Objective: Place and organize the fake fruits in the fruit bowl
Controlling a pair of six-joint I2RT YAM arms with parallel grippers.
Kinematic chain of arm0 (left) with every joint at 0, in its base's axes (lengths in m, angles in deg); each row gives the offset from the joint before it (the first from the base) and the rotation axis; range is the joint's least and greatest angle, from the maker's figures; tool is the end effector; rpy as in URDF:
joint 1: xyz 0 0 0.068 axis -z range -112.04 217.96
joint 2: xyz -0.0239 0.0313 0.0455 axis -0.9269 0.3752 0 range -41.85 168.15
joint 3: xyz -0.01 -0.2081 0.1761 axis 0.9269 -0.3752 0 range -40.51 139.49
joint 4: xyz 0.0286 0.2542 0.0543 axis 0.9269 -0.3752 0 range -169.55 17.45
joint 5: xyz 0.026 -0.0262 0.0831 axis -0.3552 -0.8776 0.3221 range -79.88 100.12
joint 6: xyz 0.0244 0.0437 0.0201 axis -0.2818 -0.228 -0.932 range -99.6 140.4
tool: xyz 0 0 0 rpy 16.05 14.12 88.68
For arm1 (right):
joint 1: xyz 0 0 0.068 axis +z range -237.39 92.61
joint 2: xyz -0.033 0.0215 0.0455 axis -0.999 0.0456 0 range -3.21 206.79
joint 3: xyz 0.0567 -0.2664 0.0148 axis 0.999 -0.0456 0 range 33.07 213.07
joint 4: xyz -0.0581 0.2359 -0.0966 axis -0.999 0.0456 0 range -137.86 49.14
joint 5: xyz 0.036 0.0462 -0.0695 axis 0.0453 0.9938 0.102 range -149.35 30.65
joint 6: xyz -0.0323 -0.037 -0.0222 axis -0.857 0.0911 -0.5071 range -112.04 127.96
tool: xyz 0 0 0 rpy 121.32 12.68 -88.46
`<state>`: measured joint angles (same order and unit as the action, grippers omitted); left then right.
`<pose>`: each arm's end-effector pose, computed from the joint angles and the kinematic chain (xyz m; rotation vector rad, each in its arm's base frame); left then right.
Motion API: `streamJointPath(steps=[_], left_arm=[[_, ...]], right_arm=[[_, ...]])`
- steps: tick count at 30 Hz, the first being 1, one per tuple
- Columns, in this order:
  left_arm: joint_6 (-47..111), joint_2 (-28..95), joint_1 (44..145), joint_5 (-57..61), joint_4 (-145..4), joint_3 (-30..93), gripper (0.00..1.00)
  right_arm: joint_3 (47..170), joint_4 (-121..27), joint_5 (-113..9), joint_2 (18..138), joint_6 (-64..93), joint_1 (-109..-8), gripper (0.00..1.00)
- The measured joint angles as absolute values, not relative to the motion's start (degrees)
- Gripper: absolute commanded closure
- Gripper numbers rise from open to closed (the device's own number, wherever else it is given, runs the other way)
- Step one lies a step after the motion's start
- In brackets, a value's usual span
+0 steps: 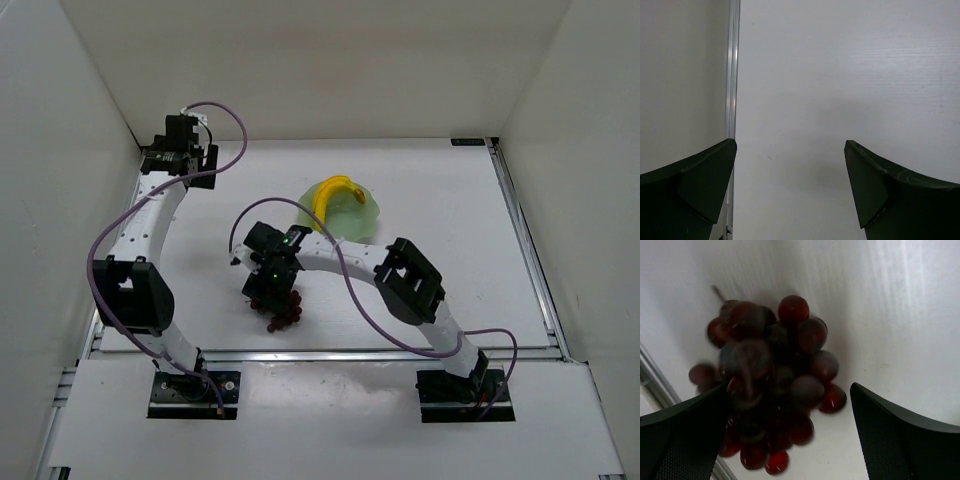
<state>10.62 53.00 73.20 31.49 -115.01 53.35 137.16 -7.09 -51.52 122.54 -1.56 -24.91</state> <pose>0.3658 -0.0205 0.3587 0.1155 2.3084 0.4736 0.2150 0.4231 0.1962 -1.6437 2.1843 0.4663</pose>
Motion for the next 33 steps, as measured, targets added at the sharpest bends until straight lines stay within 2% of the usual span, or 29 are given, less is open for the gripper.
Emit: streamJointPath(steps=[1,3,4,5,7,8,10,15,17,23,27,33], left_arm=[[11.08,53.02,72.59,31.16,-115.49,52.28,0.0],[11.82,53.04,71.82,30.48,-116.36,50.99,0.0],[12.12,53.04,71.67,30.17,-116.69,50.82,0.0],[12.39,53.04,71.54,30.0,-116.82,50.68,0.0],[12.8,52.95,71.43,29.47,-117.0,50.57,0.0],[12.93,52.93,71.32,29.21,-117.0,50.57,0.0],[13.04,52.93,71.17,28.91,-117.04,50.57,0.0],[13.65,52.93,70.42,28.49,-117.15,50.57,0.0],[13.83,52.91,69.79,28.4,-117.13,50.55,0.0],[14.09,51.97,68.0,28.12,-117.35,49.04,0.0],[14.38,51.68,67.28,27.94,-117.52,48.96,0.0],[14.46,51.62,67.1,27.44,-117.57,48.94,0.0]], right_arm=[[137.1,-6.5,-52.04,123.52,-1.54,-24.5,0.0],[136.99,-5.23,-52.98,124.86,-1.47,-23.75,0.17],[136.83,-4.84,-53.55,125.14,-1.71,-23.49,0.25],[136.79,-4.51,-53.68,125.14,-1.65,-23.16,0.41],[136.77,-4.16,-54.05,125.14,-1.41,-22.79,0.56],[136.79,-4.01,-54.25,125.14,-1.17,-22.79,0.76],[136.86,-3.92,-54.31,125.03,-0.69,-22.83,0.87],[136.77,-3.48,-53.11,123.63,3.34,-24.78,0.96],[135.76,-4.44,-52.06,121.1,6.66,-27.34,0.96],[128.7,-13.43,-50.44,103.09,21.37,-42.13,0.97],[126.19,-18.1,-54.16,94.47,31.62,-52.6,0.99],[125.1,-19.31,-56.41,98.72,39.42,-57.59,0.99]])
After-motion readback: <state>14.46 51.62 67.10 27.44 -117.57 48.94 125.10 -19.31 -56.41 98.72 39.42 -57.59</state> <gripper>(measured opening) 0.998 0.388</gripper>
